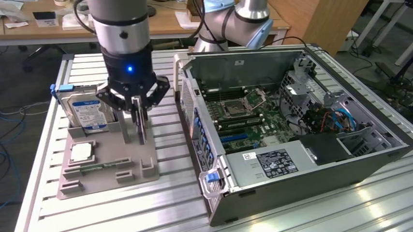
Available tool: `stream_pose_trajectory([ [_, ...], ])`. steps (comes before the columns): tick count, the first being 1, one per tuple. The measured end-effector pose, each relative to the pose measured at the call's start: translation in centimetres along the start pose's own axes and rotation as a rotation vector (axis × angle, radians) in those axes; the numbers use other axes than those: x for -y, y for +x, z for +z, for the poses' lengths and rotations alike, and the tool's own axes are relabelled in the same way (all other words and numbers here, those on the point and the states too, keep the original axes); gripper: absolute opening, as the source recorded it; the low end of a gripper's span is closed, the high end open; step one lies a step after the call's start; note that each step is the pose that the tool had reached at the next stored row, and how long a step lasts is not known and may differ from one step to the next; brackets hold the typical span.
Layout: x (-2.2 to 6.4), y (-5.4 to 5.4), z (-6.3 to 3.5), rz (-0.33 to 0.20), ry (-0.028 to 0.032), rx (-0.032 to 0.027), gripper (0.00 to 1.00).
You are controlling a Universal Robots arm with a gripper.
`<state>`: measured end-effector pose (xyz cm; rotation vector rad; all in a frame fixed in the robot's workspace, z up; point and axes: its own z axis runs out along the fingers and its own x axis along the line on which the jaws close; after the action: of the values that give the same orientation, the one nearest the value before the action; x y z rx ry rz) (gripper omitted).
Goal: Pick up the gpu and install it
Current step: 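Pick up the gpu and move the gpu toward the slot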
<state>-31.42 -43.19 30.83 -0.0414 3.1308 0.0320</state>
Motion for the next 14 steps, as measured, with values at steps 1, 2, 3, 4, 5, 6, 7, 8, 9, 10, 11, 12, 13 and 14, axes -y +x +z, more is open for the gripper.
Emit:
stream_pose_trajectory([
  [1,-0.01,0.0,-0.49,0.0,0.0,0.0,0.28],
  [2,-0.02,0.0,-0.94,0.0,0.0,0.0,0.28],
  [3,-0.03,0.0,-1.39,0.0,0.0001,0.0,0.28],
  [4,-0.04,0.0,-1.84,0.0,0.0001,-0.0001,0.28],
  [5,-0.05,0.0,-2.29,0.0,0.0001,0.0,0.28],
  [6,-0.05,0.0,-2.72,0.0,0.0,0.0,0.28],
  [7,-0.06,0.0,-3.15,0.0,0.0001,-0.0001,0.28],
  [8,-0.07,0.0,-3.58,0.0,0.0001,0.0,0.28],
  [9,-0.08,0.0,-4.05,0.0,0.0,0.0,0.28],
  [10,-0.09,0.0,-4.5,0.0,0.0,-0.0001,0.28],
  [11,-0.1,0.0,-4.95,0.0,0.0001,-0.0001,0.28],
  [12,-0.11,-0.1,-5.38,0.0,0.0,0.0,0.28],
  [13,-0.12,-0.1,-5.81,0.0,0.0,0.0,0.28],
  [14,-0.13,-0.1,-6.24,0.0,0.0001,0.0,0.28],
])
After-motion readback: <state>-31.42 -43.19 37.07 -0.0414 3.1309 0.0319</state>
